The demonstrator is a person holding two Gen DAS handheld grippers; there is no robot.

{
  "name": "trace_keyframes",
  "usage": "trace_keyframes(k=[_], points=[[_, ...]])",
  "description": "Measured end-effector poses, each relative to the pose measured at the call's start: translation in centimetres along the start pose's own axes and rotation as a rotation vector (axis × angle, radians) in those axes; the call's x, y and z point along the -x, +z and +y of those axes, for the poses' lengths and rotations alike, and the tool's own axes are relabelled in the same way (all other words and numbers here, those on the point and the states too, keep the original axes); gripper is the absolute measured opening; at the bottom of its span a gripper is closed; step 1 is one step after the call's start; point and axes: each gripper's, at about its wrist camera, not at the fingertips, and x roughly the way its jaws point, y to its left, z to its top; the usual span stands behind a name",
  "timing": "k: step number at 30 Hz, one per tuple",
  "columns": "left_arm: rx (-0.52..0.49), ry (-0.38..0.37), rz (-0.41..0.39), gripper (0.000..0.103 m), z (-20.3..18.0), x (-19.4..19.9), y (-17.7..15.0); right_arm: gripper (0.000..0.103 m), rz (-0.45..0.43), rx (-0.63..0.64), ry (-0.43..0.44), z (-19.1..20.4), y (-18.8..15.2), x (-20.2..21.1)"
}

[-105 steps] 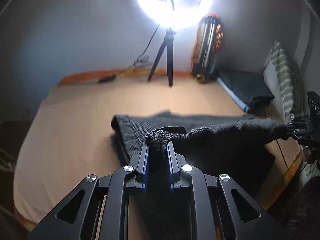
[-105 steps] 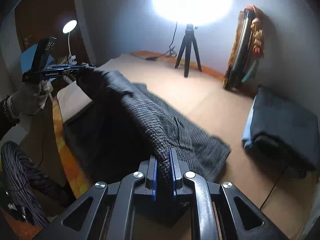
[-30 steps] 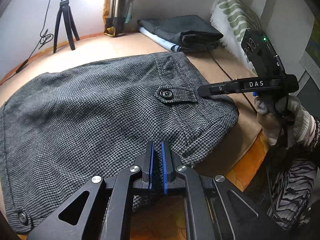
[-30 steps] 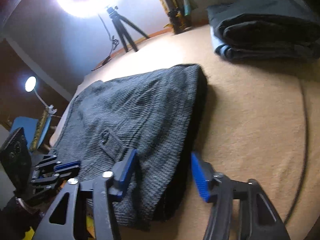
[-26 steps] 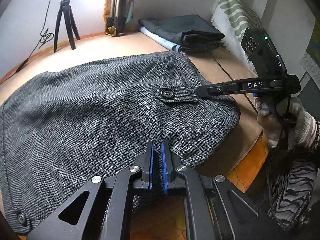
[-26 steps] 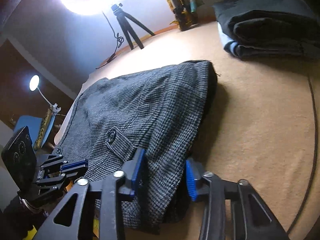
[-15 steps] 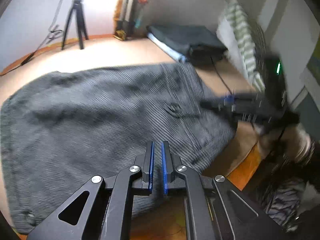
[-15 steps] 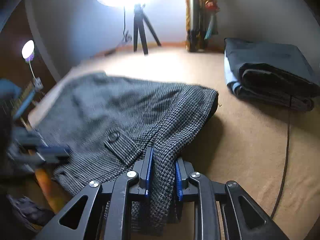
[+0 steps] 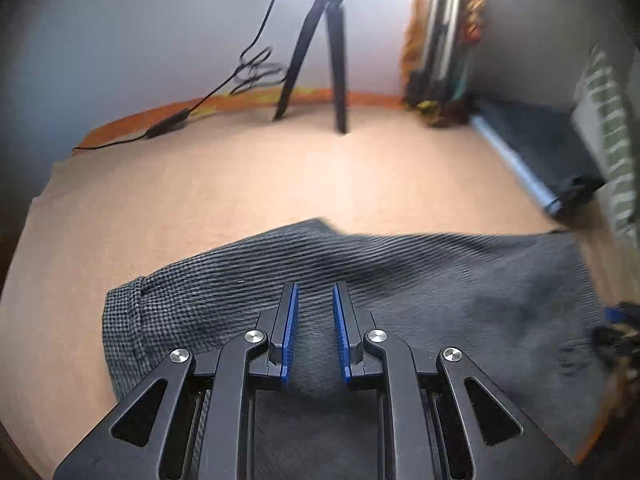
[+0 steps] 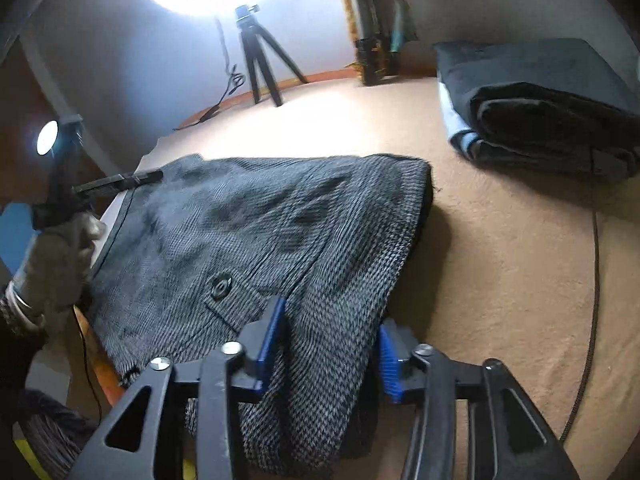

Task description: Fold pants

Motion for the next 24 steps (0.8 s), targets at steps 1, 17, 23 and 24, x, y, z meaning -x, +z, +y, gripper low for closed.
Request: trace_keyframes(k=[1,17,23,24], points=[[-0.004,0.027,0.002,0.016,0.2,-0.6,-0.3,0.051,-0.001,-0.013,0.005,-0.3,0.1,0.0],[-0.012,-0.015,-0.044,0.016,-1.7,3.5,-1.2,0.063,0.016,-0.026,-0.099,-0.4,0.6,-1.4],[-0.047,-0.029,0.0,0.016,-3.9,2.1,-2.8,0.066,0.019,-0.017,-0.104,-0.6,0.7,-1.6],[-0.049,-0.023,0.009,0.016,-4.0,1.6,-2.8,0.066,0.019,-0.014,-0.107,-0.5,0.7,-1.7]])
